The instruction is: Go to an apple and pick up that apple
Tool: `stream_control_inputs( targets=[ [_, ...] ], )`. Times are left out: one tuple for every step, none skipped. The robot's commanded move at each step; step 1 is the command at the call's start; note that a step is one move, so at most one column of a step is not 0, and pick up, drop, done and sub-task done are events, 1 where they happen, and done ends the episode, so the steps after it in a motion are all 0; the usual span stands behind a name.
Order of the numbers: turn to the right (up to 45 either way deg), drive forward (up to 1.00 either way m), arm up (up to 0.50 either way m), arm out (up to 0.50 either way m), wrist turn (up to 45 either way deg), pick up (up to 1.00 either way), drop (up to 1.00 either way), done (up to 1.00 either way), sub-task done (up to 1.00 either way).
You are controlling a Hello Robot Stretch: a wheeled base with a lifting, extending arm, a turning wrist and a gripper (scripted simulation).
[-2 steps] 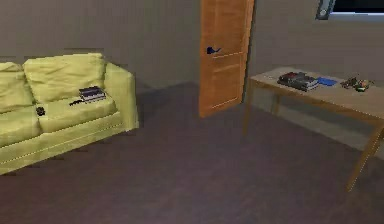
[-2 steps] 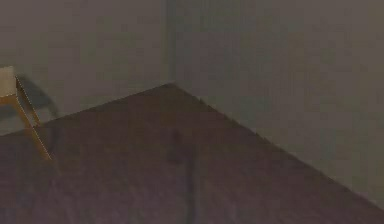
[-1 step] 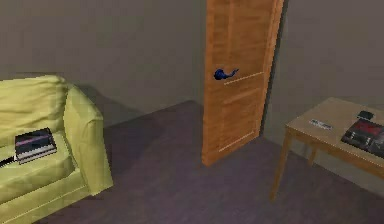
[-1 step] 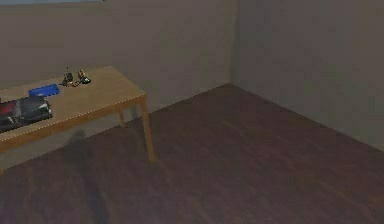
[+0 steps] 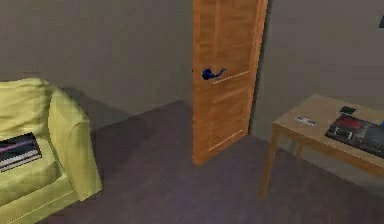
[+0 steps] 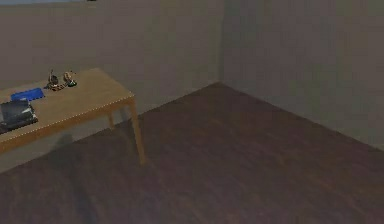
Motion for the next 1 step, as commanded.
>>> stream_control_inputs(
  targets=[
    [0.0, 1.0, 0.0, 0.0, 0.0, 0.0, 0.0, 0.0, 0.0]
  ],
)
